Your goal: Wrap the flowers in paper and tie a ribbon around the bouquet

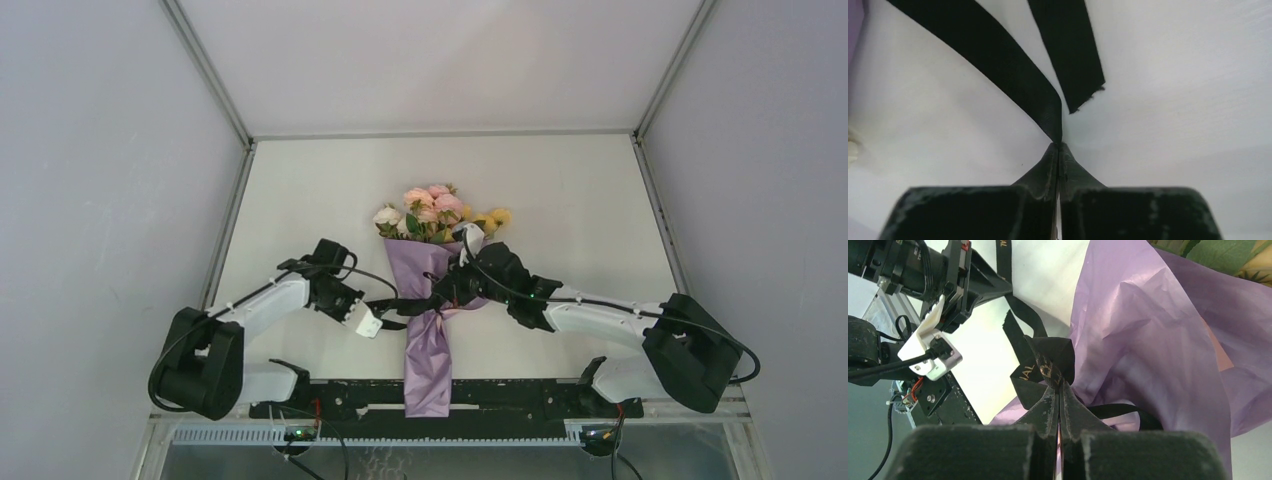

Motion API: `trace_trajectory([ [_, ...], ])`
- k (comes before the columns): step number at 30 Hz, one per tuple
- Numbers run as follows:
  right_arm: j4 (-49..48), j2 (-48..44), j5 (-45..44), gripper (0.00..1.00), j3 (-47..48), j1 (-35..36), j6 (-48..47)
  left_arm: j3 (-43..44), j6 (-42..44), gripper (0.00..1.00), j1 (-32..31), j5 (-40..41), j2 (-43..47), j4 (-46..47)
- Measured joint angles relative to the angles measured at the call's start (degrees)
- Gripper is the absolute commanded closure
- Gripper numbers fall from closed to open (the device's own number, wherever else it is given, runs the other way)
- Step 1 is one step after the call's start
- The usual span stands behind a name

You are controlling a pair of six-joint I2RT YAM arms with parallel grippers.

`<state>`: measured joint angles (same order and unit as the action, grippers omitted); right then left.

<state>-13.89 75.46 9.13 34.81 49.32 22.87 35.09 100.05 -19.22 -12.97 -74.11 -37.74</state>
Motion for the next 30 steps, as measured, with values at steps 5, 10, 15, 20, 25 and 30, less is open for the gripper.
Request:
trace_trajectory([
  [5, 0.0, 0.0, 0.6, 1.00, 0.0, -0.6, 0.0, -1.1, 0.4, 1.00, -1.7, 1.3, 1.7, -2.1],
  [10, -0.1, 0.0, 3.0, 1.00, 0.0, -1.7, 0.4, 2.5, -5.2, 1.00, -6.9, -1.0, 6.8, -12.5],
  [15, -1.0, 0.5, 6.8, 1.00, 0.0, -4.4, 2.4, 14.6, -21.8, 1.00, -21.5, -10.3, 11.2, -17.6],
  [20, -2.6, 4.1, 11.0, 1.00, 0.6, -5.2, 3.6, 15.9, -41.2, 1.00, -30.7, -17.7, 12.1, -10.6],
  [25, -2.8, 5.8, 13.9, 1.00, 2.1, -5.7, 3.7, 17.4, -59.4, 1.00, -41.9, -22.6, 9.0, 4.6],
  [30, -3.0, 5.8, 15.8, 1.00, 2.4, -6.1, 4.0, 17.9, -70.7, 1.00, -49.1, -24.9, 4.5, 23.0],
])
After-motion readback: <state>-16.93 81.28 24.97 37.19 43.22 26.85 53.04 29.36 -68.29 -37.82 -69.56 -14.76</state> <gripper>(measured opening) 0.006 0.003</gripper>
